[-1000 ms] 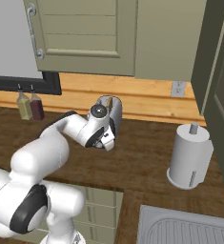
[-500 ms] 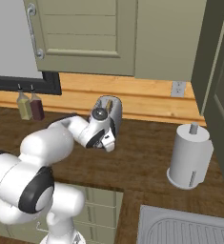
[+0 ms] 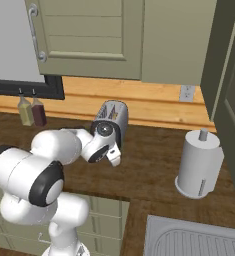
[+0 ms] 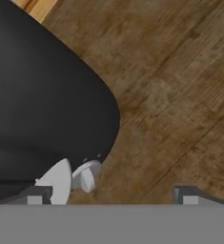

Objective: Start the toaster. Once the lever pops up, take the bread to the plate on the dining counter.

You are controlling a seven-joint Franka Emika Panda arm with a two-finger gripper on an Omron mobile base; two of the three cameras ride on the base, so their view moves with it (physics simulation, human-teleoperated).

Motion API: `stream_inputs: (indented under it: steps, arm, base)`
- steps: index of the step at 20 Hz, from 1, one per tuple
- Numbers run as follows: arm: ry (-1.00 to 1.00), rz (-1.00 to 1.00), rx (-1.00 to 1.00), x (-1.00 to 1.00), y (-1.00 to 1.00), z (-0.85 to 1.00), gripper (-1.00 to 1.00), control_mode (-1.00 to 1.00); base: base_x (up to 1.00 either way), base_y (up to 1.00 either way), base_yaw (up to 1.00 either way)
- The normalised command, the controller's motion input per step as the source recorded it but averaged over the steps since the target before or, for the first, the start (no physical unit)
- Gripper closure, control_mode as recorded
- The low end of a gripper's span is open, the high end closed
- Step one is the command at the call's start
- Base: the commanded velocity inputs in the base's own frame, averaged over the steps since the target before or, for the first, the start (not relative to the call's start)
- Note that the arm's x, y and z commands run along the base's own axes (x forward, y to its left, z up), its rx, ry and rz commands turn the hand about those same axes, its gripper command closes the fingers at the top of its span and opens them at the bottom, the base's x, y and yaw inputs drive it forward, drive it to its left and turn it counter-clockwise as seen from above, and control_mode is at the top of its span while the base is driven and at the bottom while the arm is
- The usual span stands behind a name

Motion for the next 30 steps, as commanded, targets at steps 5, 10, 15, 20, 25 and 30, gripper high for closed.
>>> stream_inputs:
  steps: [5, 10, 15, 20, 25, 30]
  arm:
    - [0.00, 0.00, -0.04, 0.00, 0.00, -0.27, -1.00, -1.00]
    - [0.02, 0.03, 0.00, -0.16, 0.00, 0.94, -1.00, -1.00]
    - [0.00, 0.14, 0.00, -0.27, 0.00, 1.00, -1.00, -1.00]
    - [0.00, 0.14, -0.10, 0.02, 0.00, 0.97, -1.00, -1.00]
    - [0.00, 0.19, -0.27, 0.03, 0.00, 0.45, -1.00, -1.00]
    - [-0.14, 0.15, -0.08, 0.23, -0.01, -0.10, -1.00, -1.00]
  base:
    - [0.00, 0.00, 0.00]
    - [0.00, 0.00, 0.00]
    - [0.00, 0.00, 0.00]
    - [0.00, 0.00, 0.00]
    - [0.00, 0.00, 0.00]
    - [0.00, 0.00, 0.00]
